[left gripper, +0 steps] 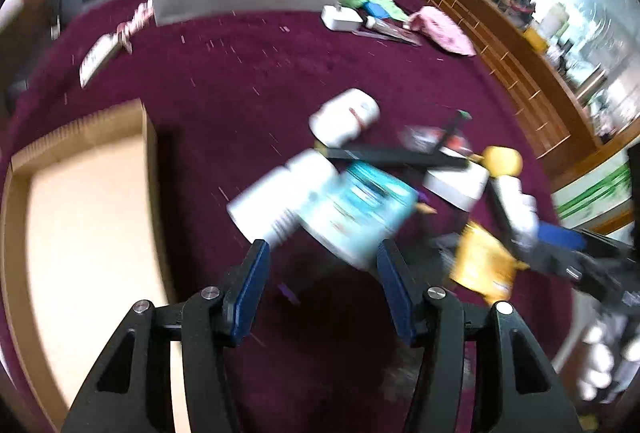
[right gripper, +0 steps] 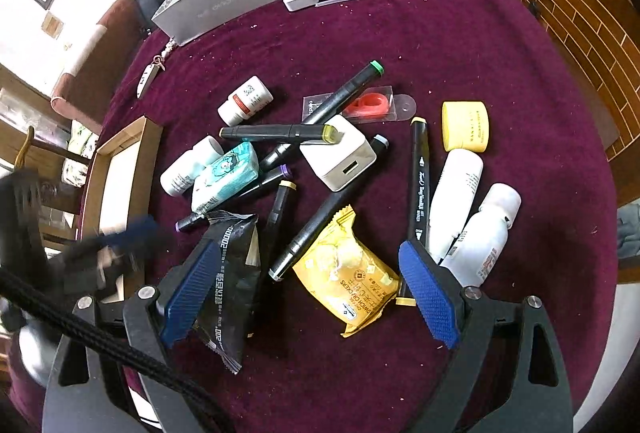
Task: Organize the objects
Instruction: 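Grasp a white medicine bottle with the left gripper, then carry white bottles into the cardboard tray with both grippers, then open both grippers and return them to the cluttered items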
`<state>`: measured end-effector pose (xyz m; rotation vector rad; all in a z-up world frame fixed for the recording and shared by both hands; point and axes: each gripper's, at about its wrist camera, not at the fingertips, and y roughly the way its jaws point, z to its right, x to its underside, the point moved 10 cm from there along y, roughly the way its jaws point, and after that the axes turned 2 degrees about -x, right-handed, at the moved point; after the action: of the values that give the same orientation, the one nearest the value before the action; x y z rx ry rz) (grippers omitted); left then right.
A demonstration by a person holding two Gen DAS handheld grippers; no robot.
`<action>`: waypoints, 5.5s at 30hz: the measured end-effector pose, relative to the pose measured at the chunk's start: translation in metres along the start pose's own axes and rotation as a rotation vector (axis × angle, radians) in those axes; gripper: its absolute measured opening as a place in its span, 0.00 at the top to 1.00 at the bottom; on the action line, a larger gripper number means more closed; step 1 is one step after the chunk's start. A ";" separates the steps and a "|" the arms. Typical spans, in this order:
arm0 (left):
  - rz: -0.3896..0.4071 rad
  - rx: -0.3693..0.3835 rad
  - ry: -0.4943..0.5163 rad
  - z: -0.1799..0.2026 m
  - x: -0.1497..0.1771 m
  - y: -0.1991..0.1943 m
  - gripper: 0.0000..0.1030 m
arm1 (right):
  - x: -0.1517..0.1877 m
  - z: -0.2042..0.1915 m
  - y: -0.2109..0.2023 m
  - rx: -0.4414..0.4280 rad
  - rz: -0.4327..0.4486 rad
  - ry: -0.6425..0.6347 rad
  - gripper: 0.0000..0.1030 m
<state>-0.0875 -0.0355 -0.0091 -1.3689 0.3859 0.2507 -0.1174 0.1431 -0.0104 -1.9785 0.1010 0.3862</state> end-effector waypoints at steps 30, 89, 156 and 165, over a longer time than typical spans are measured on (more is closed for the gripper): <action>-0.062 0.033 -0.009 -0.032 -0.006 0.033 0.71 | -0.038 0.038 -0.013 0.043 0.060 0.132 0.11; 0.134 0.099 -0.164 -0.149 0.038 -0.117 0.72 | -0.005 -0.134 0.007 -0.243 -0.056 0.120 0.68; 0.112 0.721 -0.701 -0.216 -0.010 -0.080 0.31 | -0.039 -0.236 0.100 -0.158 -0.023 0.078 0.47; 0.110 0.777 -0.640 -0.120 -0.016 -0.109 0.30 | -0.032 -0.142 0.020 -0.155 0.107 0.150 0.47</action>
<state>-0.0737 -0.1725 0.0768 -0.4580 0.0009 0.5438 -0.1212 0.0037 0.0359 -2.1605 0.2812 0.3220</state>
